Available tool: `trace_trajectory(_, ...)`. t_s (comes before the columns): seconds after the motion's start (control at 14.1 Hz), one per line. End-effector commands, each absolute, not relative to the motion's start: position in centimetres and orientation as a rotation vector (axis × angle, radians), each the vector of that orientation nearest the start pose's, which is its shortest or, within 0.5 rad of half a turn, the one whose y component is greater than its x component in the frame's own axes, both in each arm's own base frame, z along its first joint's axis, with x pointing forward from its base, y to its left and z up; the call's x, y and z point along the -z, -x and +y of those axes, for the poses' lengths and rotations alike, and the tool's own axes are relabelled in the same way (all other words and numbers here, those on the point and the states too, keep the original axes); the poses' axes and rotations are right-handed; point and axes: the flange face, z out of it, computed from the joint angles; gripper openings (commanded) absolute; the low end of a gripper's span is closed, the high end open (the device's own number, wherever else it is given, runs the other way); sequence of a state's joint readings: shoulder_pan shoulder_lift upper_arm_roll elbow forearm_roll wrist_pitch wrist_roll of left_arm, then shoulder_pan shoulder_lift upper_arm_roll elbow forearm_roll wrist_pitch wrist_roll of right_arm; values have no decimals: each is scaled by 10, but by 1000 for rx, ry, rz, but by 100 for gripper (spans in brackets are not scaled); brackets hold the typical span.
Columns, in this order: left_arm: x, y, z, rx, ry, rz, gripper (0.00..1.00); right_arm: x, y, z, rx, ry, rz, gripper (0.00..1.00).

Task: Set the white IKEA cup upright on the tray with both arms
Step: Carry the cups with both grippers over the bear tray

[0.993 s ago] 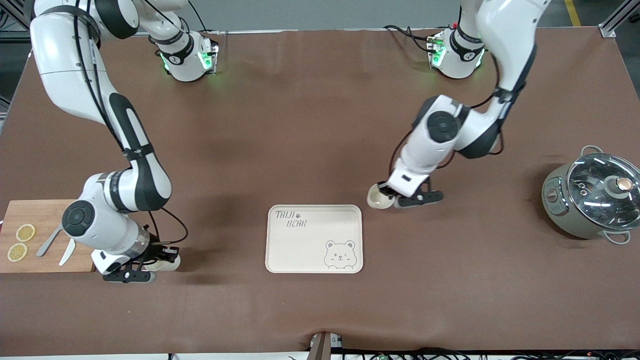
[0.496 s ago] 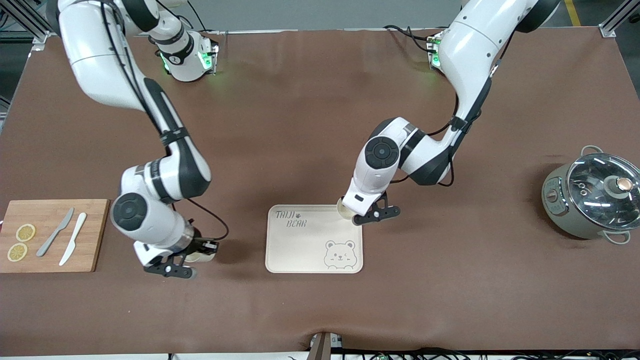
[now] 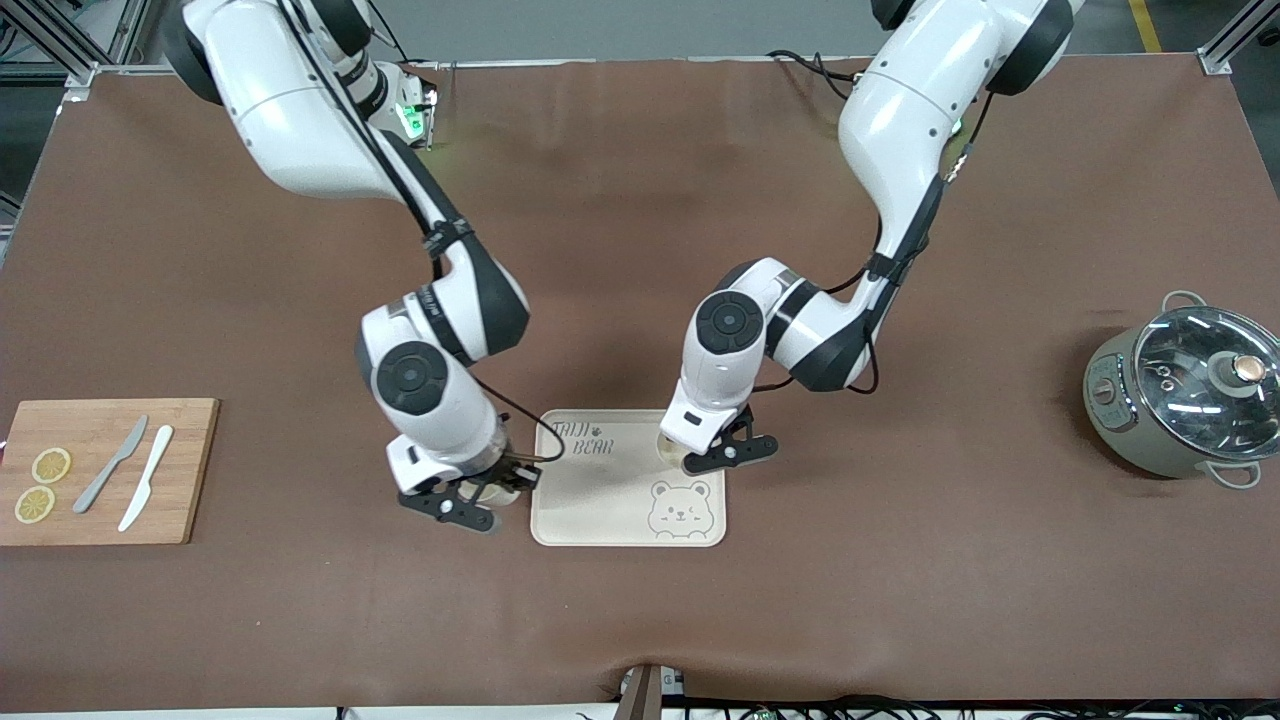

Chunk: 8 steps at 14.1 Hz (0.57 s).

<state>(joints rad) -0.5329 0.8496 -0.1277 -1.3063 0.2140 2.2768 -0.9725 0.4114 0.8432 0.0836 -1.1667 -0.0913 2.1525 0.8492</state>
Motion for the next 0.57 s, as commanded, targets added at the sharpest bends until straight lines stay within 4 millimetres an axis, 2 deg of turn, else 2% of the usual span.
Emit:
trace_trajectory(0.0,-236,-625,-447,314,3159,-396,0,-284,-694,380,253,3020,616,0)
trace_trajectory(0.14,-236,-626,-446,323,3162,-395,0,-273,-688,392,259,3019,663,0)
trace_trajectory(0.21,-235,-625,-446,331,3159,-373,11,-268,-684,399,257,3014,682,0)
trace_trajectory(0.28,-231,-624,-444,347,3138,-316,99,-263,-682,404,257,3008,695,0)
trace_trajectory(0.43,-249,-625,-444,387,3119,-295,100,-256,-679,413,256,2999,714,0)
trace_trajectory(0.5,-260,-626,-437,352,3096,-307,100,-253,-678,414,258,2993,724,0)
